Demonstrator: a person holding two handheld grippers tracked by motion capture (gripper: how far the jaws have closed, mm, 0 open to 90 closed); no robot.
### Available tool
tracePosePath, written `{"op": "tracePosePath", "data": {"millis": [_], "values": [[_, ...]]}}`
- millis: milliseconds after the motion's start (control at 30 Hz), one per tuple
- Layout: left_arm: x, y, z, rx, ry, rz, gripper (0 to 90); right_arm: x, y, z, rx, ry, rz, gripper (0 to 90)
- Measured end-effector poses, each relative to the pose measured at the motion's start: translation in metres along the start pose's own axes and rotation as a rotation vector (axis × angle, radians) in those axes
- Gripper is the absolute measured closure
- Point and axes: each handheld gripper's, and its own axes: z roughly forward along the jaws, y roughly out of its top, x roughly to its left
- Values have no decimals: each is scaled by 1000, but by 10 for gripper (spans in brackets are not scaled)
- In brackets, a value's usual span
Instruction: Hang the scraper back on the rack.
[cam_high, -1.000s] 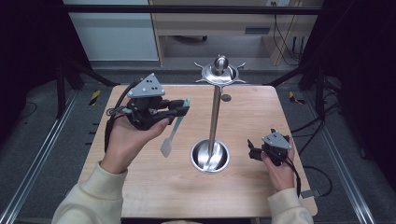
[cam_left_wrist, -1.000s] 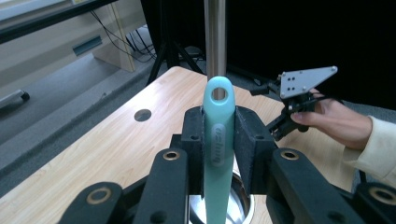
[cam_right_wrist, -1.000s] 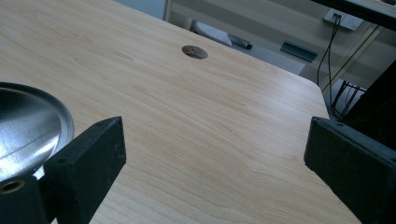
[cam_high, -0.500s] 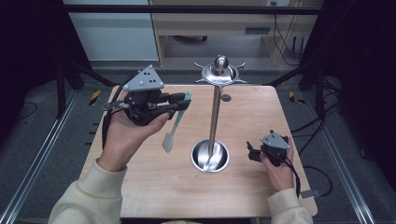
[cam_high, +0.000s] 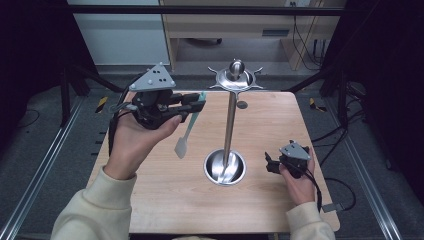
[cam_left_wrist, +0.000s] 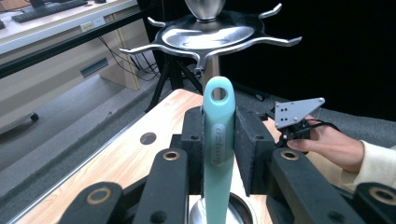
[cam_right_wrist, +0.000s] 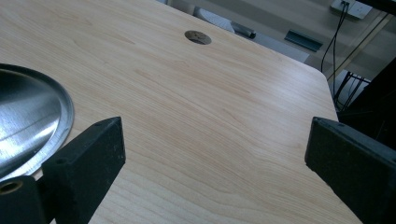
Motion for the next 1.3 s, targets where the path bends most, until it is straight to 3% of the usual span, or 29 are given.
{"op": "tracePosePath", "data": {"millis": [100, 467, 1300], "values": [[1, 0, 0, -18, -14, -14, 745, -1, -1, 0, 3, -1, -2, 54], [-1, 6, -5, -32, -10, -6, 745, -1, -2, 0, 16, -10, -11, 53], [9, 5, -3, -20, 13, -15, 745, -4, -4, 1, 35, -11, 4, 53]]}}
